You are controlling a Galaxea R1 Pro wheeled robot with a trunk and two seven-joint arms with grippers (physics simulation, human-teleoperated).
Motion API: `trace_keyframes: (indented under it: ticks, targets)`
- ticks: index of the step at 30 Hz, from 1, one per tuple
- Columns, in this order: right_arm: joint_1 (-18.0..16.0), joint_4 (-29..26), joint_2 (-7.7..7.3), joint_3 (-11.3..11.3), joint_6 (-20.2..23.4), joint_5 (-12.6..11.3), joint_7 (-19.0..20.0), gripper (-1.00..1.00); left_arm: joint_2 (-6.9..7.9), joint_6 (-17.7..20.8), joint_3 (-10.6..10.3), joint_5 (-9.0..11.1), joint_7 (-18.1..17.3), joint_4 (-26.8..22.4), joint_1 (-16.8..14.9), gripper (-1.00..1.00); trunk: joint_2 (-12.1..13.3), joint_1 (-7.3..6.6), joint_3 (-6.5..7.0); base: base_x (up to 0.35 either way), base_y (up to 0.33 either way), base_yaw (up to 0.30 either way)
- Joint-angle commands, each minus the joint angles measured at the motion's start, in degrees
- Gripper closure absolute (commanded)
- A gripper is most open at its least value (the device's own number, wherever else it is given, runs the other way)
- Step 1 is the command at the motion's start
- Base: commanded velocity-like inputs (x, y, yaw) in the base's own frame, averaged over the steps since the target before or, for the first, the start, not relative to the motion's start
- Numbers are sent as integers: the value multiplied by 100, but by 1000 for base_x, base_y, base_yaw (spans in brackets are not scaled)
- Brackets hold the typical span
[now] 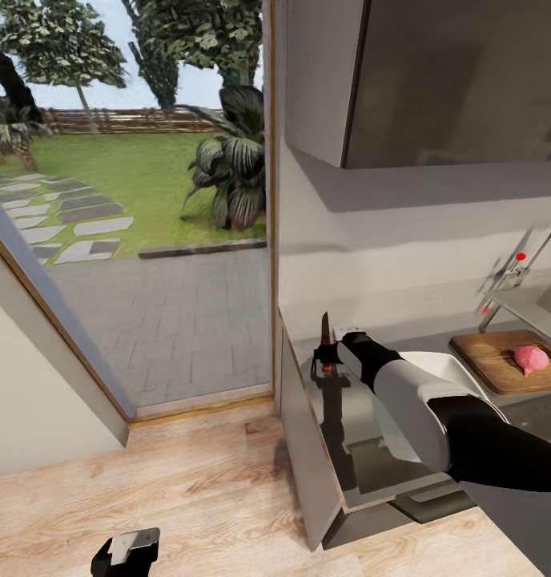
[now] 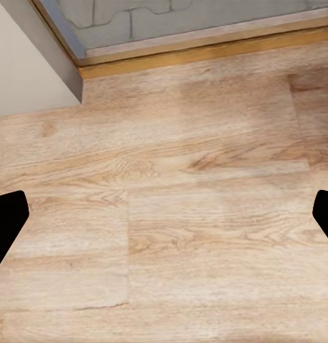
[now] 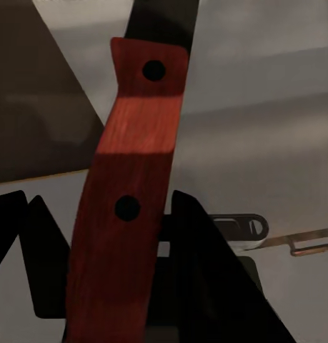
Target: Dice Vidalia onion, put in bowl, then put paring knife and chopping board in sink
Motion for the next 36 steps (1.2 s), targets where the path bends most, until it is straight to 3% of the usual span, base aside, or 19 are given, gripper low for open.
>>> trace_keyframes:
  ticks: [1,13,36]
  targets:
    - [1,75,-2,55,46,23,-31,100,-3,-26,-49,14,24,16,-8,-100,-5,4,-10,0,0,0]
    - [1,73,-48,50,46,23,-38,100,-3,-23,-49,13,24,21,-8,-100,-5,4,4,0,0,0]
    - [1,-45,-34,40,63,15,-61,100,-3,-23,-49,13,24,21,-8,-100,-5,4,203,0,0,0]
